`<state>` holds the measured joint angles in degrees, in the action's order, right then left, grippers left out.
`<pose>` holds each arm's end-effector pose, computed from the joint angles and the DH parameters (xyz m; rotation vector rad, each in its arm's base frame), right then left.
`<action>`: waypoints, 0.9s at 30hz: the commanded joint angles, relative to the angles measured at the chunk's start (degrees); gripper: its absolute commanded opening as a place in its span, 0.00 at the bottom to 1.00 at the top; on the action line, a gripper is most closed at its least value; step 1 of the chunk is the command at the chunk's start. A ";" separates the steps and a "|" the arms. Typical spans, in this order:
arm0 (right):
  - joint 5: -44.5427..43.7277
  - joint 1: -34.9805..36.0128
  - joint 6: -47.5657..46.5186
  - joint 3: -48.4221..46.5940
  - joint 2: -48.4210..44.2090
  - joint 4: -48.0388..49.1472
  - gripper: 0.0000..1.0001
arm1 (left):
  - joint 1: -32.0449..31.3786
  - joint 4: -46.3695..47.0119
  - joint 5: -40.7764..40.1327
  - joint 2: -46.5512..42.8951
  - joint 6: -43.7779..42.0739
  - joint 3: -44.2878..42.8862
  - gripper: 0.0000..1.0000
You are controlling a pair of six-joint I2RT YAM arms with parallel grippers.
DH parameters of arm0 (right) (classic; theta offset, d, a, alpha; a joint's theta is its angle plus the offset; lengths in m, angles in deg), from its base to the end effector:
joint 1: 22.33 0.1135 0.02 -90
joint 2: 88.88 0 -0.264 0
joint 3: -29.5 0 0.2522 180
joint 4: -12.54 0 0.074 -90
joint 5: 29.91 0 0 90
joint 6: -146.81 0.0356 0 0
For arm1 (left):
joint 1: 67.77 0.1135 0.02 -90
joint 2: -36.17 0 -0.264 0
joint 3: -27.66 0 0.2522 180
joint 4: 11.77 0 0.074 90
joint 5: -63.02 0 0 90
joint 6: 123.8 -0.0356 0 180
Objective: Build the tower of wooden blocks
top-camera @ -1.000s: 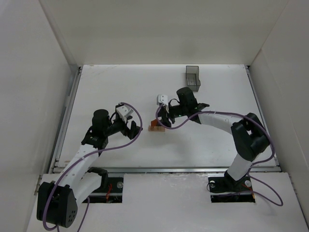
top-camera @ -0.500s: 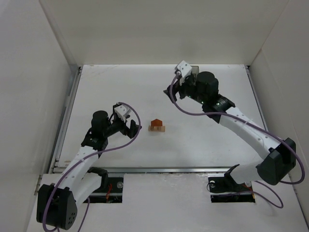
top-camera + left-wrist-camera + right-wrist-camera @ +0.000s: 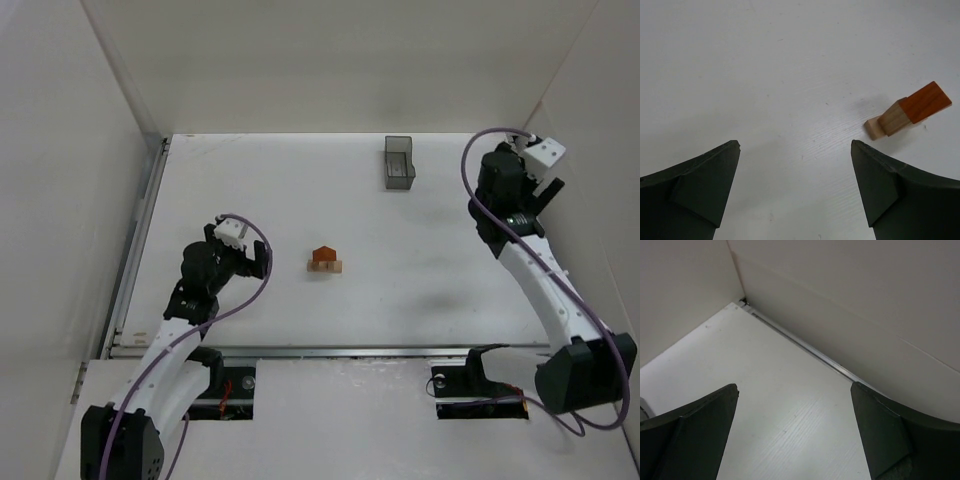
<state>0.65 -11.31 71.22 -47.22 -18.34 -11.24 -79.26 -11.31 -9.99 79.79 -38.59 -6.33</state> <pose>0.2714 0.0216 0.3617 0.7300 1.6115 -0.6461 0.1784 -0.0469 0.2362 0.4606 1.6737 -0.3425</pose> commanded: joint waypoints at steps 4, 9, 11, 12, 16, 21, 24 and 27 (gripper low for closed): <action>4.41 -0.66 3.52 3.98 -8.66 5.28 1.00 | 0.94 4.93 -7.50 -3.89 1.55 2.73 0.92; 4.69 -0.66 5.70 3.20 -8.15 1.86 1.00 | 0.94 6.26 -8.03 -5.12 0.93 3.79 0.92; 2.85 -0.66 8.77 2.05 -8.14 -0.43 1.00 | 0.94 6.26 -8.64 -5.82 0.93 3.79 0.92; 2.32 -0.66 9.57 1.44 -8.66 -0.96 1.00 | 0.94 6.78 -8.64 -6.34 0.93 3.79 0.92; 3.37 -0.13 10.81 1.44 -10.25 -0.96 1.00 | 0.94 7.32 -8.64 -6.35 0.93 3.79 0.92; 3.98 -0.13 12.74 1.44 -12.44 -0.96 1.00 | 0.94 7.32 -8.64 -6.88 0.93 4.32 0.92; 4.51 0.40 15.02 1.96 -13.06 -0.96 1.00 | 0.94 7.32 -8.64 -6.88 0.93 4.32 0.92; 5.83 0.40 15.73 2.66 -14.29 0.35 1.00 | 0.94 7.32 -8.64 -6.88 0.93 4.32 0.92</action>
<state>5.40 -11.57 84.64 -43.77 -30.86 -12.53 -78.52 -6.94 -18.25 73.80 -38.16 -2.46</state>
